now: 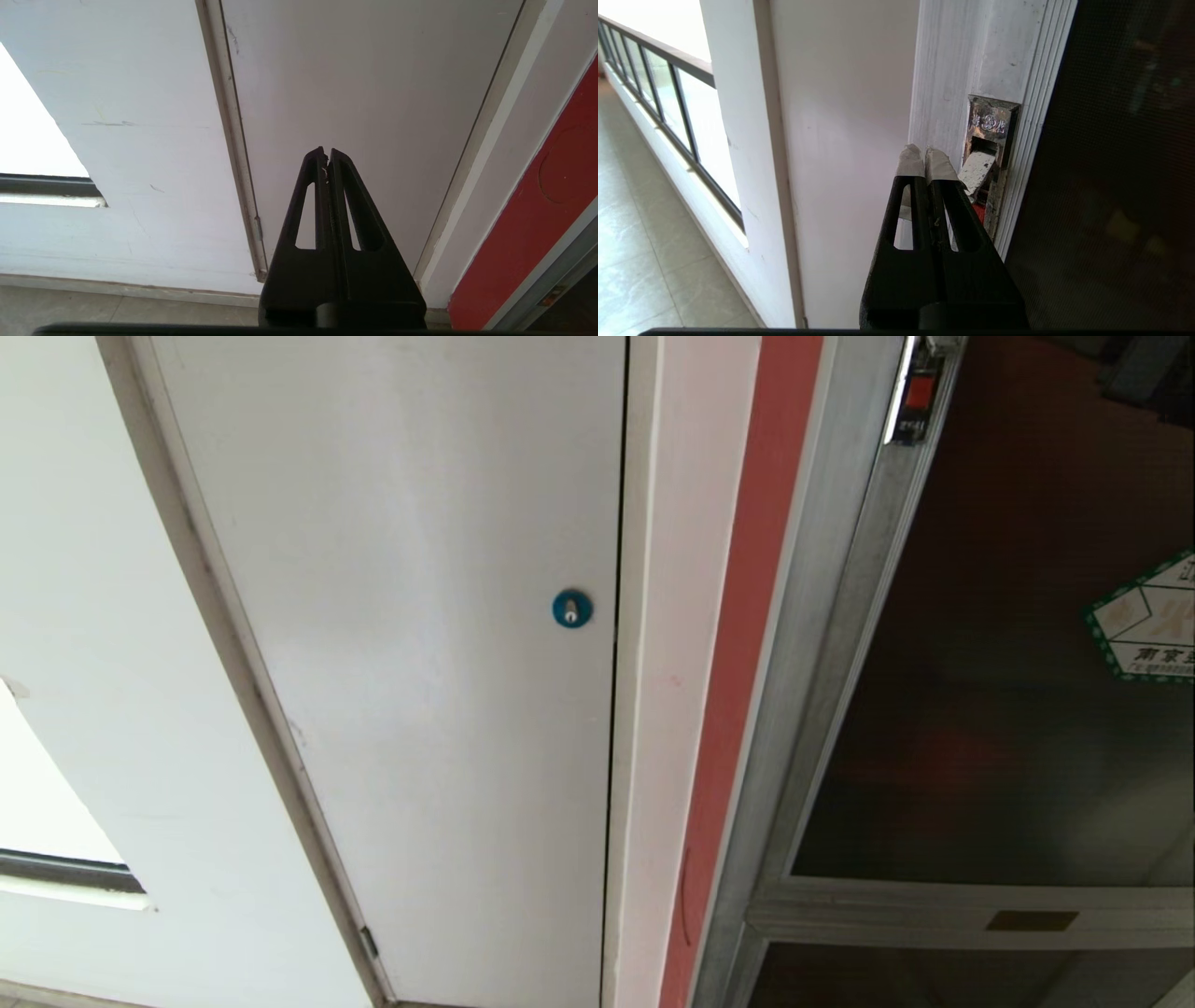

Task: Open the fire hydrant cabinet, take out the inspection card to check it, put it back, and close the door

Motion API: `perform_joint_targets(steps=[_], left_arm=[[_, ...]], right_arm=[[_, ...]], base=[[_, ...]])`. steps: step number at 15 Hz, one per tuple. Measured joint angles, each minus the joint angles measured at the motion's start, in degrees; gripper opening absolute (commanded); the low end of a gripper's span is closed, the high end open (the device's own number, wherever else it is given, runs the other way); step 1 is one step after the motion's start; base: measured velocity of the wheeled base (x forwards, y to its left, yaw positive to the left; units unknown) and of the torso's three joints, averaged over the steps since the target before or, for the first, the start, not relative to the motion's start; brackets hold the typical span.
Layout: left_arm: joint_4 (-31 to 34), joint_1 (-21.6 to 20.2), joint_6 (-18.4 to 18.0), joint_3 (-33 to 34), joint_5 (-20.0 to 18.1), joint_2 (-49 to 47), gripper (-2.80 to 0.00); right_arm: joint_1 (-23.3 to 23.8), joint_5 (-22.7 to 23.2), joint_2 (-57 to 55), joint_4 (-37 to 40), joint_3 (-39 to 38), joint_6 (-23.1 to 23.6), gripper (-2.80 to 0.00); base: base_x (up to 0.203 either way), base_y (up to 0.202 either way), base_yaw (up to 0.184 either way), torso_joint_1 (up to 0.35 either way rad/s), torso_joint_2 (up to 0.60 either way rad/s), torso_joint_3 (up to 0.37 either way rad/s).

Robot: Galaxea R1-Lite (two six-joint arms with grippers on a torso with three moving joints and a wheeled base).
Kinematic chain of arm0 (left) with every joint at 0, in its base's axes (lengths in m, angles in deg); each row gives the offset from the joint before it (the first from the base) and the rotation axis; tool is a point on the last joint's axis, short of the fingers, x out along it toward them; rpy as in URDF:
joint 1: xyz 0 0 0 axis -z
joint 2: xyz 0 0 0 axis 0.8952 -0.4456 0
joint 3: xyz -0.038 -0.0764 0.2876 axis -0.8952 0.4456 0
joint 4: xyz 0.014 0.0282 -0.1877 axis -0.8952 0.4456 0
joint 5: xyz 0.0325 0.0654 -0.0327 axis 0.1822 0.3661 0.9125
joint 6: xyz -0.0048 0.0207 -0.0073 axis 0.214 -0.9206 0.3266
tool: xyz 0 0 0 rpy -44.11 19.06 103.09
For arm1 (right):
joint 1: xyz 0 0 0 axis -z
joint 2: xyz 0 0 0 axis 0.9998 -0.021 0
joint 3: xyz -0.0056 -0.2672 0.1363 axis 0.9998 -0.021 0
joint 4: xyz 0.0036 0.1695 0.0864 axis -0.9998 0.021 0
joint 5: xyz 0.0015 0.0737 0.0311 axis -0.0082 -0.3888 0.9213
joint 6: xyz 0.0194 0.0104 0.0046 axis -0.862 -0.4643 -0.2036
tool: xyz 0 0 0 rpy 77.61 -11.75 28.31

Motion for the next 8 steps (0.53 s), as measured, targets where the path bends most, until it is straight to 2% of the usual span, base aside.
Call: perform_joint_targets(steps=[8], left_arm=[[0.0,0.0,0.0,0.0,0.0,0.0,-2.8]], right_arm=[[0.1,-2.7,-3.3,-0.2,2.4,0.0,-2.8]], base=[[0.0,0.0,0.0,0.0,0.0,0.0]])
